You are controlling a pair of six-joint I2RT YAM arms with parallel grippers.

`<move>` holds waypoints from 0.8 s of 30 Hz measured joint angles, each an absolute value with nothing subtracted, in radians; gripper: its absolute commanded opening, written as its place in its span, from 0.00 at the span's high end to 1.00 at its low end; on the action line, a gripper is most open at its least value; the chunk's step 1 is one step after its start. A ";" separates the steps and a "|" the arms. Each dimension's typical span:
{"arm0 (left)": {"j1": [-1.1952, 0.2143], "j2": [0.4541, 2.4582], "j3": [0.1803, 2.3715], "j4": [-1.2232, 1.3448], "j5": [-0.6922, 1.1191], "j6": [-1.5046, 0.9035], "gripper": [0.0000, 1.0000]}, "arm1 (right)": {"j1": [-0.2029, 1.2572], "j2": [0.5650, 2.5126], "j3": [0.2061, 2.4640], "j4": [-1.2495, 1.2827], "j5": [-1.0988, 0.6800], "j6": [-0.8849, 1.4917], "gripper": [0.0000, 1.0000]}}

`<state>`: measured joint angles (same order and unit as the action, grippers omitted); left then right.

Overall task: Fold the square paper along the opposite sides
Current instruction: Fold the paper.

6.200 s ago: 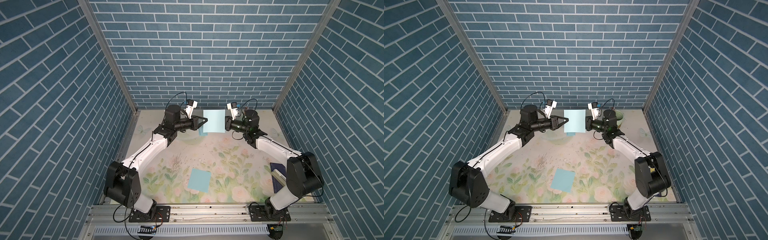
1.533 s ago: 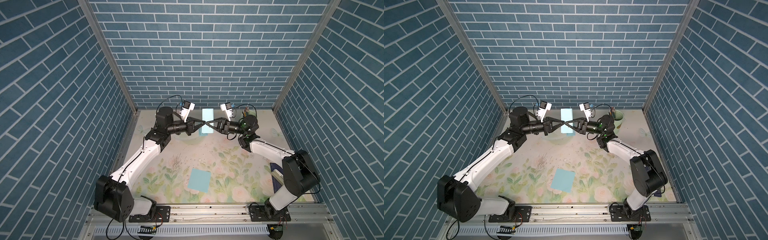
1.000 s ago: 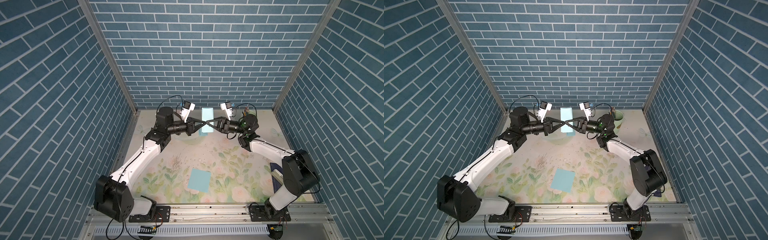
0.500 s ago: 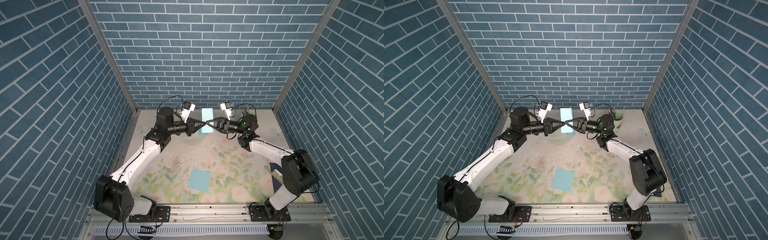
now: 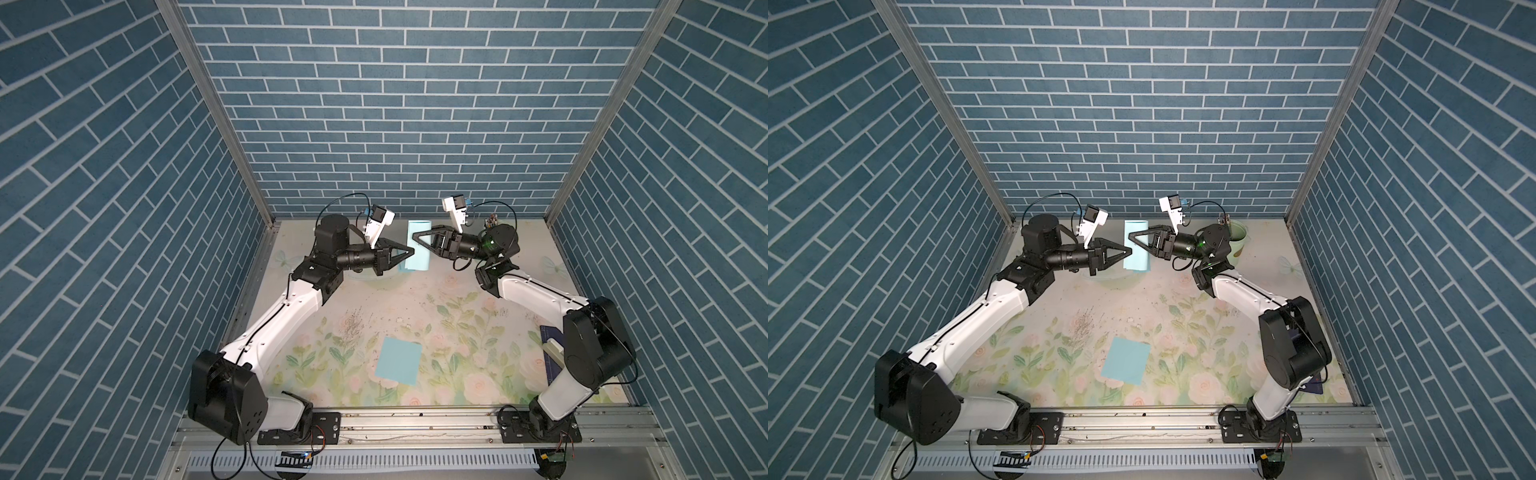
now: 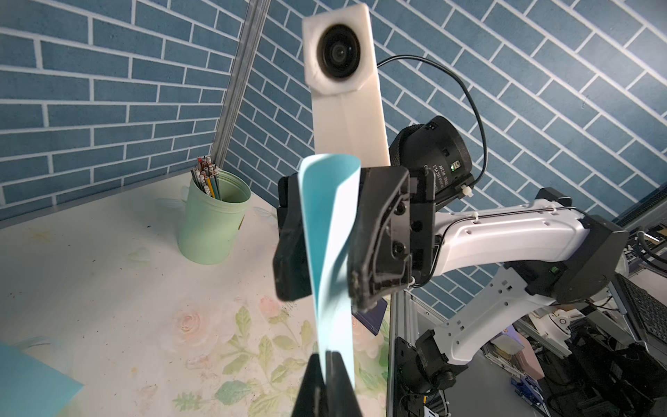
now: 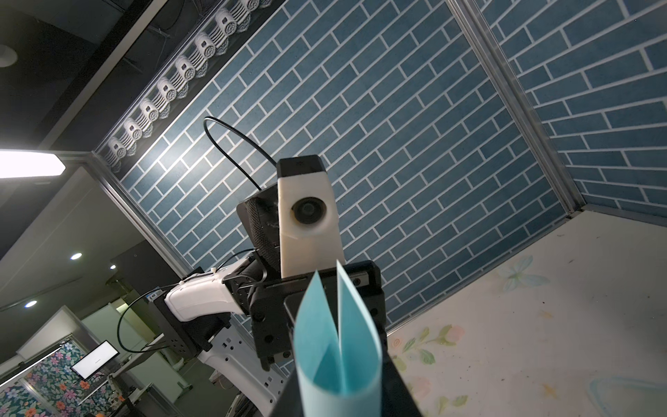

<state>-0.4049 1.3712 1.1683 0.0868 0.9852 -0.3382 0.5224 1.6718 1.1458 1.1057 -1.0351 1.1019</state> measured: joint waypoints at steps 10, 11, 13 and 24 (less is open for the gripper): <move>-0.405 1.370 1.168 0.088 0.988 -0.328 1.00 | 0.519 1.674 1.146 1.143 -1.035 1.136 1.00; -0.405 1.370 1.168 0.088 0.987 -0.328 0.97 | 0.519 1.674 1.146 1.144 -1.035 1.139 1.00; -0.405 1.369 1.168 0.088 0.988 -0.327 0.85 | 0.519 1.674 1.146 1.146 -1.035 1.141 1.00; -0.416 1.369 1.176 0.112 0.962 -0.346 0.49 | 0.517 1.674 1.145 1.180 -1.024 1.149 1.00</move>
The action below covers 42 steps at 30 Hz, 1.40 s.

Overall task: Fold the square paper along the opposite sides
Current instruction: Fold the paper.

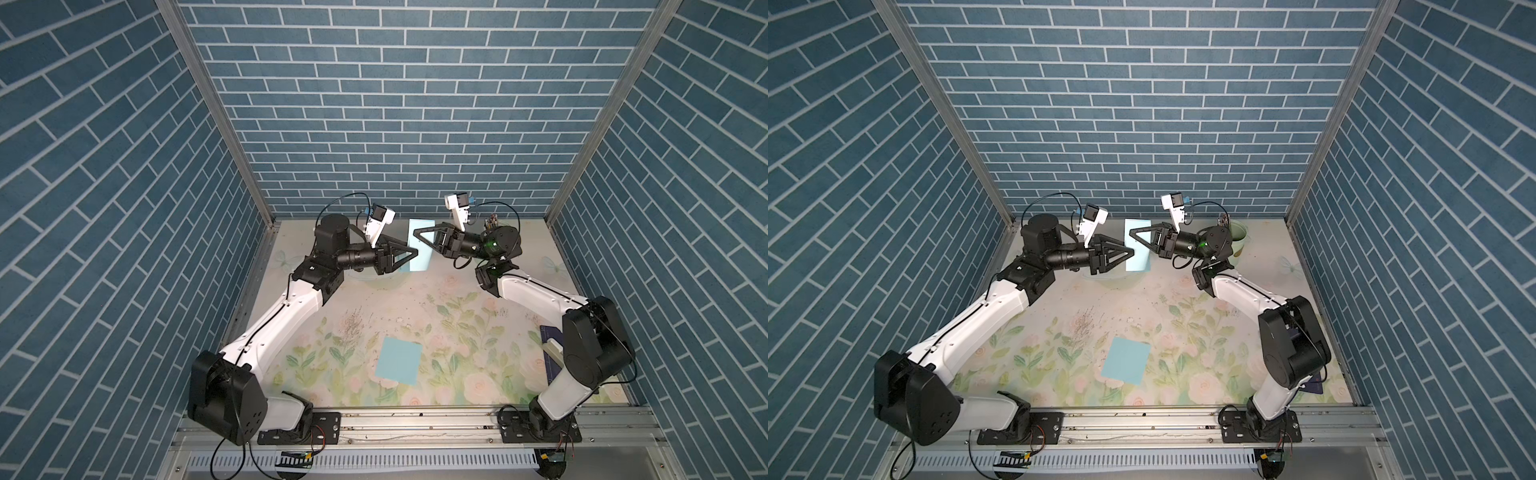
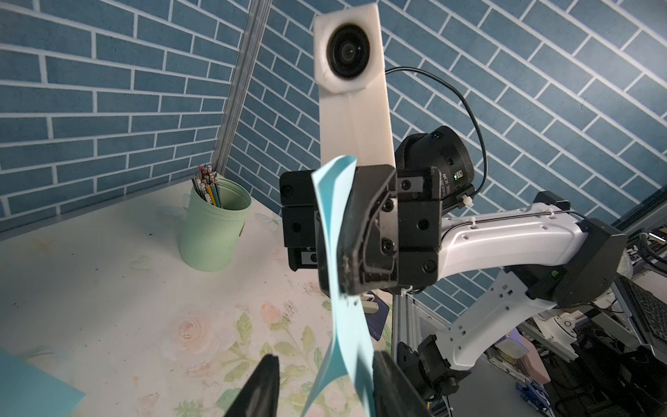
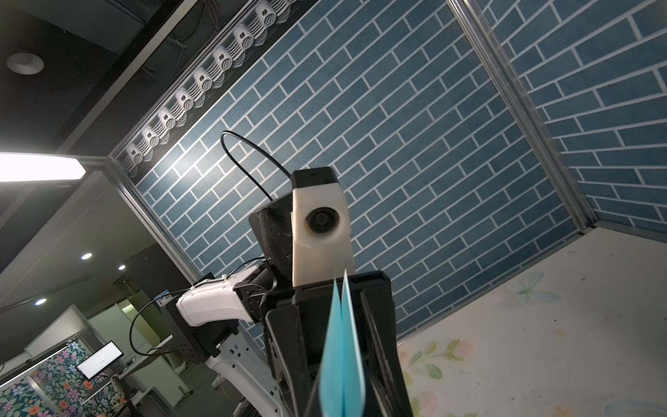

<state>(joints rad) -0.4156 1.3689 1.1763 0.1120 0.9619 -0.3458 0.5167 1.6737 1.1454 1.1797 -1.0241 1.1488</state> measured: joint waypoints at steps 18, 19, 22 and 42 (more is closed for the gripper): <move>-0.464 1.425 1.290 0.083 0.919 -0.290 0.89 | 0.511 1.690 1.143 1.254 -1.066 1.152 1.00; -0.463 1.421 1.290 0.081 0.934 -0.297 0.89 | 0.510 1.690 1.143 1.273 -1.083 1.143 1.00; -0.464 1.414 1.290 0.075 0.936 -0.298 0.84 | 0.510 1.690 1.143 1.286 -1.085 1.145 1.00; -0.470 1.413 1.267 0.063 0.917 -0.237 1.00 | 0.507 1.690 1.143 1.242 -1.024 1.182 1.00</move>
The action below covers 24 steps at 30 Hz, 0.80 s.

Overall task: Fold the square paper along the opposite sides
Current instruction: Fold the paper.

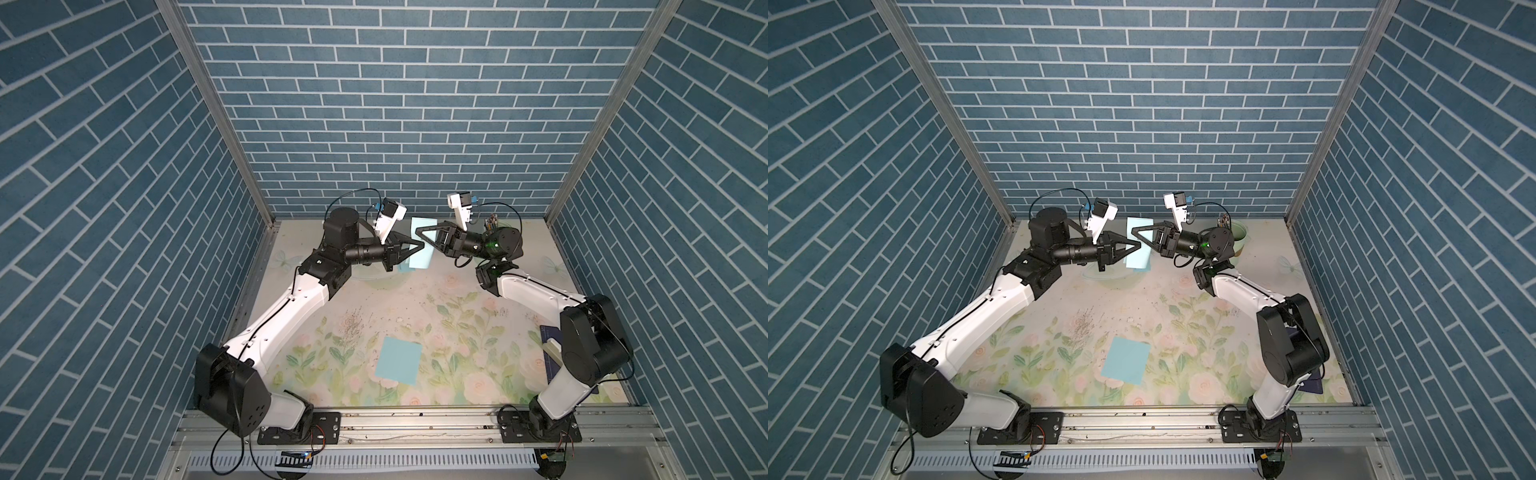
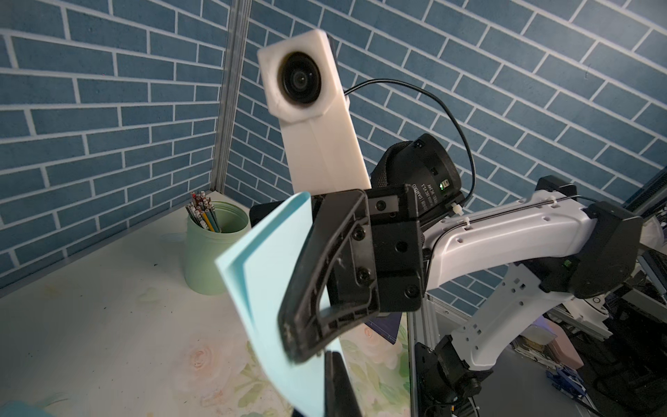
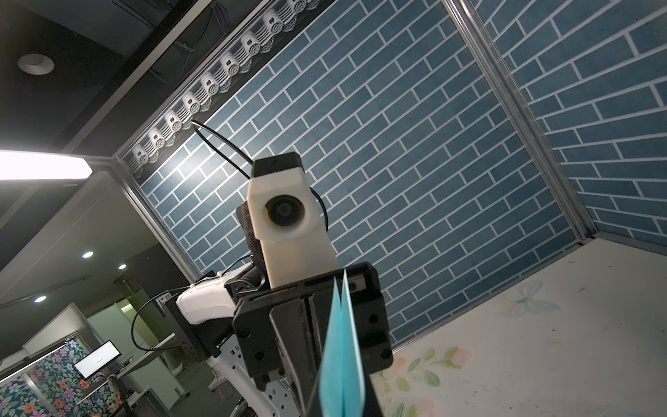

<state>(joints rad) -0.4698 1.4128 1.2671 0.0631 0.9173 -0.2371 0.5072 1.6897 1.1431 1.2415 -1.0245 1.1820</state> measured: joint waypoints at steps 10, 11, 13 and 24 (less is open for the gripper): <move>-0.423 1.396 1.230 0.188 0.926 -0.373 1.00 | 0.503 1.685 1.110 1.256 -1.037 1.182 0.53; -0.417 1.391 1.221 0.215 0.930 -0.393 1.00 | 0.503 1.684 1.100 1.262 -1.040 1.182 0.53; -0.411 1.383 1.211 0.269 0.940 -0.435 1.00 | 0.503 1.683 1.080 1.279 -1.045 1.182 0.55; -0.411 1.373 1.211 0.378 0.966 -0.516 1.00 | 0.504 1.658 1.056 1.350 -1.069 1.215 1.00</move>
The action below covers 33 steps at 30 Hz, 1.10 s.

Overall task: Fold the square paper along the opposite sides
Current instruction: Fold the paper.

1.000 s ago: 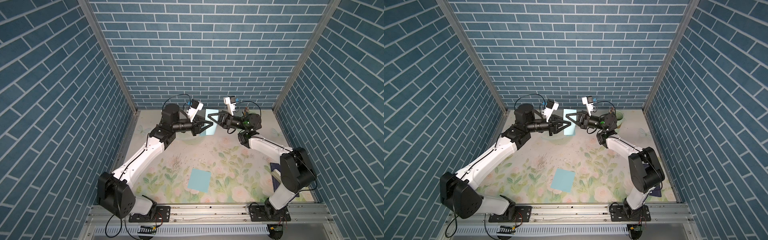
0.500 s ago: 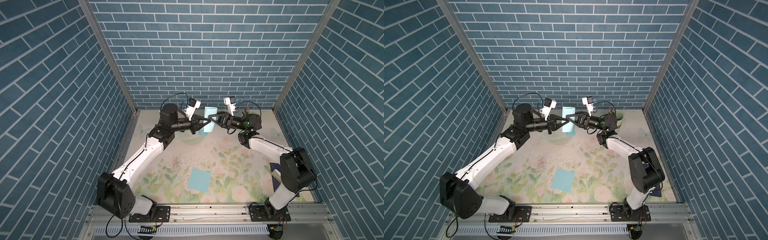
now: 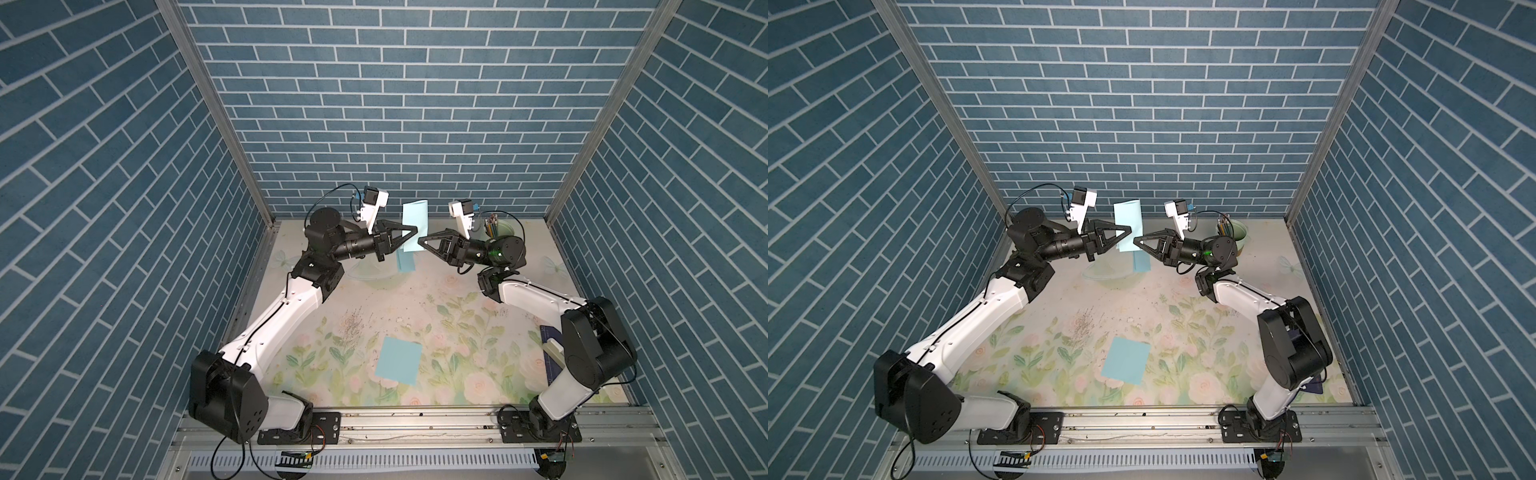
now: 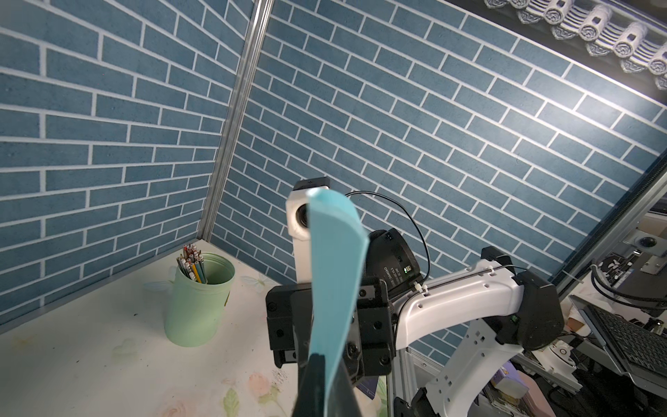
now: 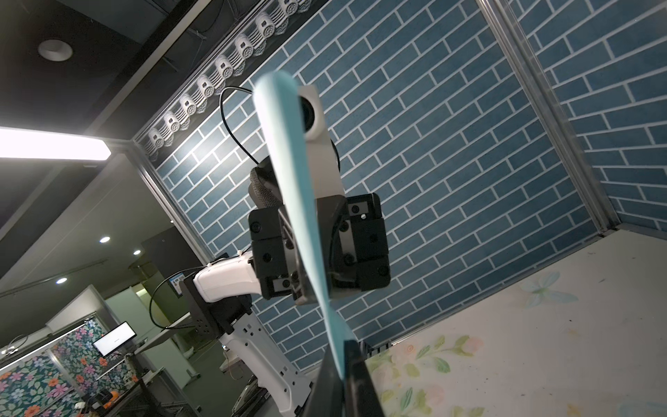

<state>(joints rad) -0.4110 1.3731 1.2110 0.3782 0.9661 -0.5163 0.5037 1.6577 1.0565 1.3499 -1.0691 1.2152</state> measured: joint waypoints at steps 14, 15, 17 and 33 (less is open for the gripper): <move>-0.400 1.361 1.211 0.353 0.967 -0.500 1.00 | 0.506 1.617 1.033 1.361 -1.078 1.227 0.70; -0.400 1.359 1.211 0.352 0.968 -0.499 1.00 | 0.506 1.617 1.033 1.365 -1.078 1.226 0.72; -0.399 1.356 1.211 0.350 0.970 -0.497 1.00 | 0.506 1.617 1.031 1.371 -1.078 1.227 0.79; -0.395 1.352 1.211 0.326 0.984 -0.477 1.00 | 0.510 1.617 1.007 1.399 -1.082 1.257 0.64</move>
